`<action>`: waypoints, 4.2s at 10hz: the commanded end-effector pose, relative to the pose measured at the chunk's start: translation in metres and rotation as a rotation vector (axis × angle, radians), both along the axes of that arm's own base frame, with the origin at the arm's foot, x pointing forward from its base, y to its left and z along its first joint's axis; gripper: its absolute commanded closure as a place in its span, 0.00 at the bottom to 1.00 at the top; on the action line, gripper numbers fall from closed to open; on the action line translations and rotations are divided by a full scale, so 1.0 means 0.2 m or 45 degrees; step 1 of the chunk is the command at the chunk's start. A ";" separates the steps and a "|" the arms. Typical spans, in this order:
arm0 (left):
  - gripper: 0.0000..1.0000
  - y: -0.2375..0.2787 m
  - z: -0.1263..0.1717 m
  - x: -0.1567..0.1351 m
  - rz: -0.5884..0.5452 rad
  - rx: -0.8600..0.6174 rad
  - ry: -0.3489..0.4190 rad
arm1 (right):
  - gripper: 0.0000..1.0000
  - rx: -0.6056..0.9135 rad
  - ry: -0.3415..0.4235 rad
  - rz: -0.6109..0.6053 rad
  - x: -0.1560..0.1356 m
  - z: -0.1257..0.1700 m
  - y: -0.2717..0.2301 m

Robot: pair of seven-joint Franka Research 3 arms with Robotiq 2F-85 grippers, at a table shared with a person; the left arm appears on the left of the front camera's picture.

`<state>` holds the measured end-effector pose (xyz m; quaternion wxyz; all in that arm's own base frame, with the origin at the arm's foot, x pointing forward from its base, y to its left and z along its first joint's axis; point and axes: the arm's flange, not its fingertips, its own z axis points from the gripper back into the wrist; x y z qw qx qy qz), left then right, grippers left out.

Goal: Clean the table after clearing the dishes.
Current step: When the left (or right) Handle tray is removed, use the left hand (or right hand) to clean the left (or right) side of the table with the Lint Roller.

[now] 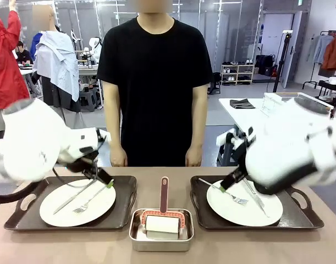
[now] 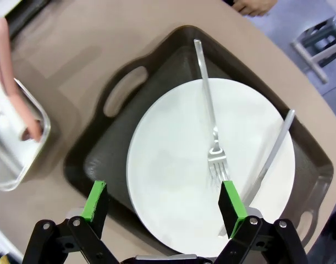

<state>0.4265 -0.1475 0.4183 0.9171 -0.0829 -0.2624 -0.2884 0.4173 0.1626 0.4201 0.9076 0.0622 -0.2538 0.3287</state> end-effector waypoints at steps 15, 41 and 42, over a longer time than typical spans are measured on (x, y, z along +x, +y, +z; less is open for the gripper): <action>0.00 2.06 0.04 -0.22 0.449 -1.377 0.132 | 0.00 1.536 0.358 -0.887 -0.40 -0.03 -2.33; 0.00 2.14 -0.02 -0.28 0.483 -1.370 0.147 | 0.00 1.507 0.331 -0.881 -0.45 -0.03 -2.42; 0.00 2.14 -0.02 -0.28 0.483 -1.370 0.147 | 0.00 1.507 0.331 -0.881 -0.45 -0.03 -2.42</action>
